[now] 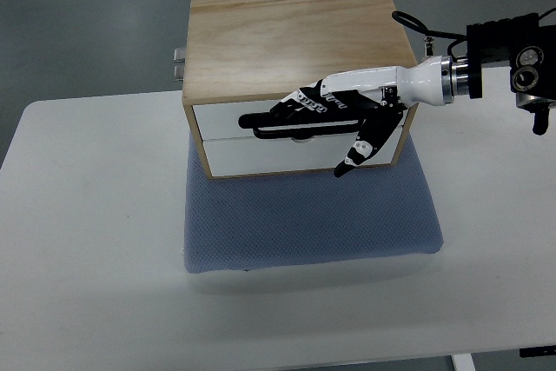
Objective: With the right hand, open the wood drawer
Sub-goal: 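Hook the right hand fingers around the black bar handle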
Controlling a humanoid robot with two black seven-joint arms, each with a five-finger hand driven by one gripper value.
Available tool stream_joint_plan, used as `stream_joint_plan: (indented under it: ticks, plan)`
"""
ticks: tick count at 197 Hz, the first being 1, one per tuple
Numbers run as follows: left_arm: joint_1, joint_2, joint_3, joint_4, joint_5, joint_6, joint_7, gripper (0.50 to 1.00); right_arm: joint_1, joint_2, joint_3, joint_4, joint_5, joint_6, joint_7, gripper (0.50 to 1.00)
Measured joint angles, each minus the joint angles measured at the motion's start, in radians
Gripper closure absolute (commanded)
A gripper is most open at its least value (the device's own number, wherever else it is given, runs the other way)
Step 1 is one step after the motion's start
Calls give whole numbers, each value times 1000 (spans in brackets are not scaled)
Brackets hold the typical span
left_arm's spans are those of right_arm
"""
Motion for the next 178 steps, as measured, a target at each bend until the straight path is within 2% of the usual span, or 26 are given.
stream_joint_plan:
  ticks: [51,100,178]
  plan:
    - [0,0,0,0,0,0,0,500,-27,33,-11,-50,-3,-32,0,556]
    - [0,0,0,0,0,0,0,500,-49,35,-13,-58,-10,-39,1,556]
    - [0,0,0,0,0,0,0,500,-91,36,-10,-60,-10,-104,2,556]
